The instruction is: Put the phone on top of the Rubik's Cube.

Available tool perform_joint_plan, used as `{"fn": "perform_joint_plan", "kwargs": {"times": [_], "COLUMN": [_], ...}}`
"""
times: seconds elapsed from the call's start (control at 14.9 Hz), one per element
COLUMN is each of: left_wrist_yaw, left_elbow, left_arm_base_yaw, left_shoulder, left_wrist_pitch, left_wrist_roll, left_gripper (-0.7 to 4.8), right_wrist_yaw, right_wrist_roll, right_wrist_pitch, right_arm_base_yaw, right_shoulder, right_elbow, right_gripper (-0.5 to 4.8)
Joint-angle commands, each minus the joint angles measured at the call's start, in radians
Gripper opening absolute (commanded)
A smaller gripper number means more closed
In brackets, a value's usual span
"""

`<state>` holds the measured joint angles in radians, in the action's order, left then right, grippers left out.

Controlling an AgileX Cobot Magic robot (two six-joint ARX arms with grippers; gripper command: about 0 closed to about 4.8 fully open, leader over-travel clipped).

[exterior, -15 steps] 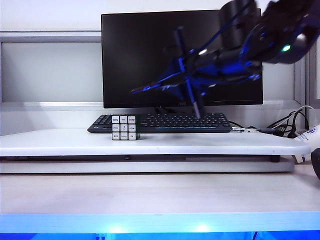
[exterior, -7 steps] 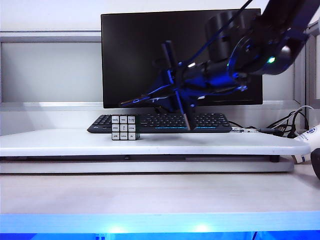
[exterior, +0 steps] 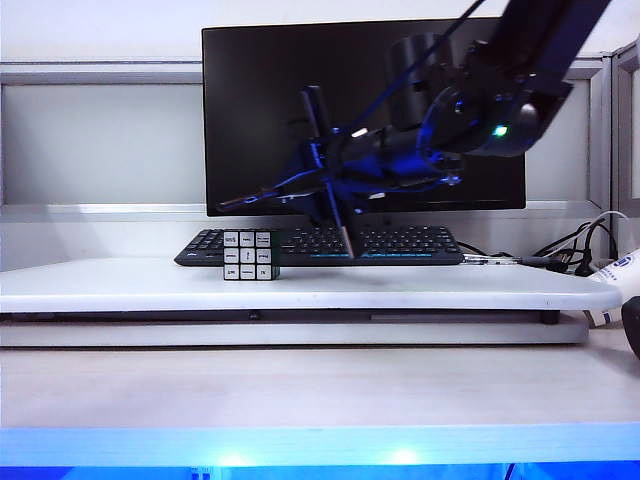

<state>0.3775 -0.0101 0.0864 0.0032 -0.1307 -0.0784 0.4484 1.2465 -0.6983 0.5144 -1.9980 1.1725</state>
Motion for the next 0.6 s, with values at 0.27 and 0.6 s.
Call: {"fn": "perform_joint_plan", "kwargs": {"times": [0.27,0.6], "left_wrist_yaw": [0.0,0.0], "left_elbow": [0.002,0.002], "left_arm_base_yaw": [-0.001,-0.001], "left_shoulder": [0.0,0.0], "left_wrist_pitch": [-0.011,-0.01], "left_wrist_roll": [-0.004,-0.004], "left_gripper": [-0.06,-0.06], "right_wrist_yaw": [-0.002,-0.033], "right_wrist_roll": [0.003,0.002], "right_wrist_pitch": [0.002,0.015], "right_arm_base_yaw": [0.011,0.011], "right_shoulder": [-0.011,-0.012], "right_elbow": [0.014,0.015], "right_gripper": [-0.09,-0.09]}}
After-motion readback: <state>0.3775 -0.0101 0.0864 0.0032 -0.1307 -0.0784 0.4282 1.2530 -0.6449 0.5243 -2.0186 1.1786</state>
